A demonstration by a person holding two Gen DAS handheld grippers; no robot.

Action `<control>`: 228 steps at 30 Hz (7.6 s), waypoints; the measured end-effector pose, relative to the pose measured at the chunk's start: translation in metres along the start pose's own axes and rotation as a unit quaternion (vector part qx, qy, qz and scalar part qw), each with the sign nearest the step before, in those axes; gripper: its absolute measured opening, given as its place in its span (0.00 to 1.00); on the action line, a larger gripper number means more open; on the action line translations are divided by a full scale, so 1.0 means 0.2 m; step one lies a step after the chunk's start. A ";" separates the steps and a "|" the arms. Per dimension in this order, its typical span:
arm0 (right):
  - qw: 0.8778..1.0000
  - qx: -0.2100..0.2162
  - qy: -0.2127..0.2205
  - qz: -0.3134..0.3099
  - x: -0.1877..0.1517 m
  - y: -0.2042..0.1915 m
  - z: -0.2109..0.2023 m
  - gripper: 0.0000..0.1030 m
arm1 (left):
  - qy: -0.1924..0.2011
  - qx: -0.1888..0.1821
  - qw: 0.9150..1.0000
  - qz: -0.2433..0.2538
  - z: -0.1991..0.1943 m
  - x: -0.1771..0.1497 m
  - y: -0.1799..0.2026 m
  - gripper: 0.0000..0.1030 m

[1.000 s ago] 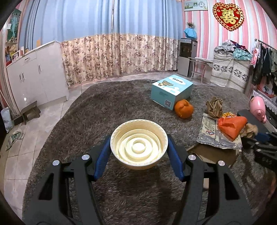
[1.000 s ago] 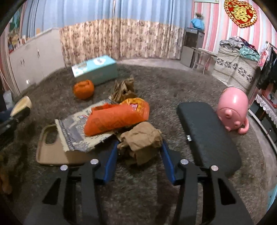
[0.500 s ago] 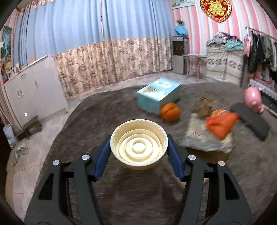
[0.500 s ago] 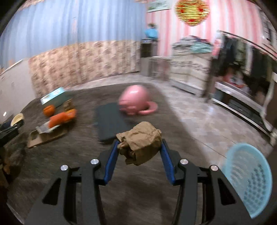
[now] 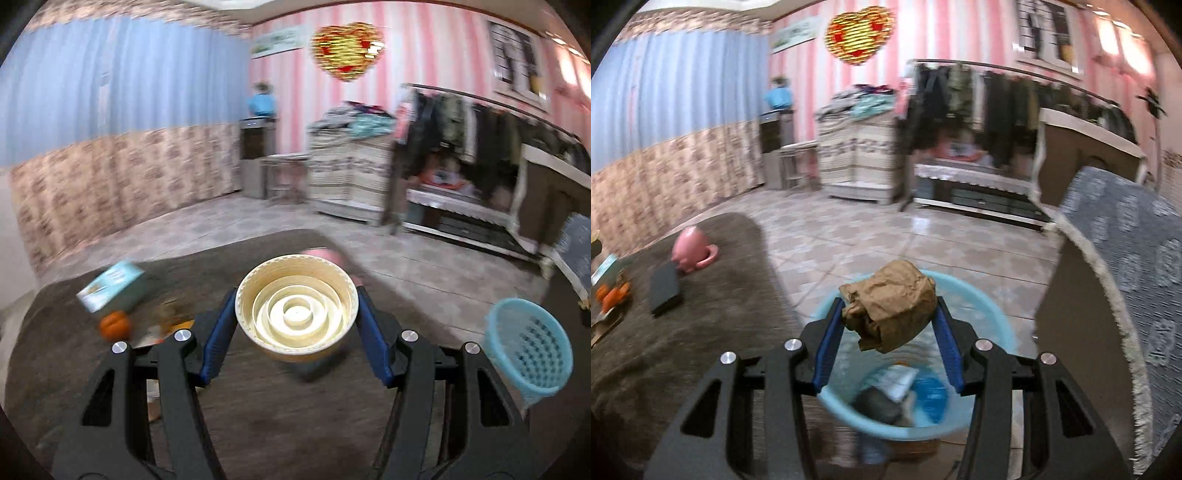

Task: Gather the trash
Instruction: 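Carry the bowl and paper bag over the basket and open both tools, then move both open tools from the basket back over the rug, then grasp the orange plastic bag with the left tool while the right tool grasps the printed snack packet, then carry the orange bag and snack packet over the blue basket and open both tools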

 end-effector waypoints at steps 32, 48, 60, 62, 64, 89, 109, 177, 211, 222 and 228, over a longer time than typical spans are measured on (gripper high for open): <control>0.994 -0.094 -0.014 0.052 -0.09 0.64 0.27 0.47 | -0.098 -0.262 0.948 0.154 0.62 -0.31 1.64 0.70; 0.997 -0.054 -0.038 0.047 -0.13 0.33 0.44 0.47 | -0.039 -0.140 0.983 0.110 0.56 -0.02 1.06 0.93; 0.996 -0.063 -0.030 0.051 -0.03 0.23 0.49 0.77 | -0.017 -0.093 0.989 0.111 0.35 0.02 0.82 0.95; 0.997 -0.062 -0.024 0.048 -0.01 0.21 0.45 0.85 | -0.015 -0.090 0.991 0.100 0.32 0.03 0.77 0.95; 0.997 -0.061 -0.014 0.045 0.02 0.21 0.41 0.91 | -0.013 -0.087 0.992 0.092 0.29 0.04 0.72 0.95; 0.999 -0.006 0.037 -0.019 0.13 -0.29 0.07 0.96 | 0.007 0.044 0.999 0.015 -0.13 -0.01 -0.16 0.95; 0.992 0.077 0.014 -0.096 -0.08 -0.95 0.04 0.96 | -0.044 0.142 0.987 -0.056 -0.31 -0.31 -0.94 0.95; 0.918 0.307 -0.081 -0.237 -0.40 -2.63 -0.15 0.89 | -0.107 0.175 0.968 -0.146 -0.35 -0.73 -1.70 0.17; 0.961 0.268 -0.040 -0.059 0.00 -1.41 -0.02 0.11 | -0.056 0.055 0.995 -0.061 -0.22 -0.25 -0.89 0.10; 0.988 0.152 -0.015 0.026 0.13 -0.53 0.13 0.10 | -0.044 -0.063 0.997 0.010 0.01 -0.06 -0.05 0.10; 0.994 0.081 -0.013 0.067 0.12 -0.09 0.20 0.09 | -0.055 -0.141 0.988 0.036 0.15 -0.05 0.44 0.10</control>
Point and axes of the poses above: each gripper's, at about its wrist camera, not at the fingertips, and z roughly the way its jaws point, y to its right, x to its top, the point moved 9 cm from there along z, roughly the way its jaws point, and after that the axes turned 9 degrees about -x, right-handed, at the moved point
